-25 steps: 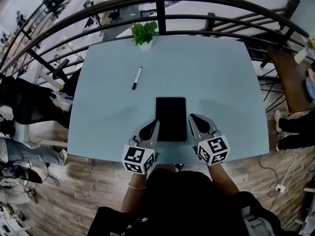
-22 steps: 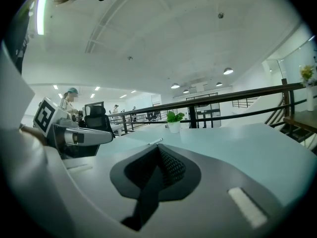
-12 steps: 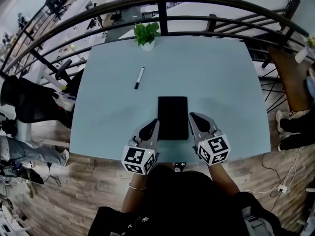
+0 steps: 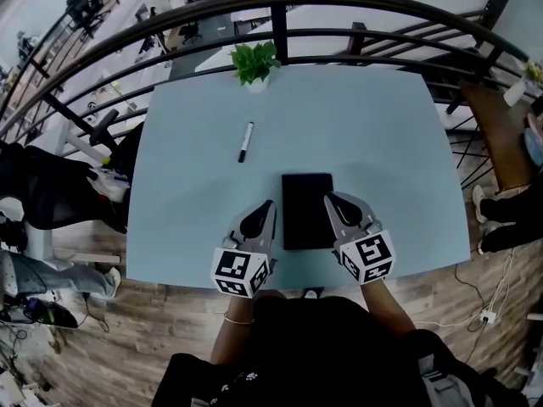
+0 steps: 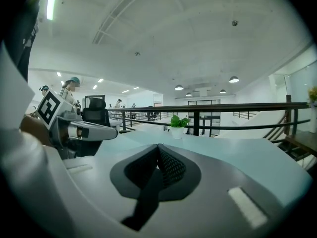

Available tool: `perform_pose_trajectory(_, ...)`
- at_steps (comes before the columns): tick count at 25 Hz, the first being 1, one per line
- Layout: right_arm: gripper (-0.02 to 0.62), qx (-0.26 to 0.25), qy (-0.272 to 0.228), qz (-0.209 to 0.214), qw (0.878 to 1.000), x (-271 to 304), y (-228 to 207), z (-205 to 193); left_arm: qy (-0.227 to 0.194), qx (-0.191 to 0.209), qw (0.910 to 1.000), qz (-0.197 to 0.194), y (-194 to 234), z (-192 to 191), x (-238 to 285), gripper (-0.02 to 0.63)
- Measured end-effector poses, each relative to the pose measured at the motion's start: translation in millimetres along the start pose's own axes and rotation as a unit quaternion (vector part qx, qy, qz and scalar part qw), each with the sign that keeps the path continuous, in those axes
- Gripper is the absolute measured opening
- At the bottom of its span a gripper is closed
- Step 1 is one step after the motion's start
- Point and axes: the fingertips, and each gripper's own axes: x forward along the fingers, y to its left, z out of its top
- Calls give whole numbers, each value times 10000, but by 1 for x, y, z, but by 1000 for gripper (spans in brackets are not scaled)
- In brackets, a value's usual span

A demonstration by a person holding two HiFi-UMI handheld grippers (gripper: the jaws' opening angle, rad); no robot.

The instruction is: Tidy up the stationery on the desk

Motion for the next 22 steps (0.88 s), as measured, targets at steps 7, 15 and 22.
perform_pose_trajectory(7,8,67,108,-147,9998,38,22,10,69,-5,10000,-63,45,12,-6,-8)
perform_pose_trajectory(15,8,88,233,-291,9993,72,42,14,113,44,9999,-57,89,19,-20,-6)
perform_pose_trajectory(22,8,147,316,-258,9991,105,56,18,16,30,10000,48,124,27,-30,-8)
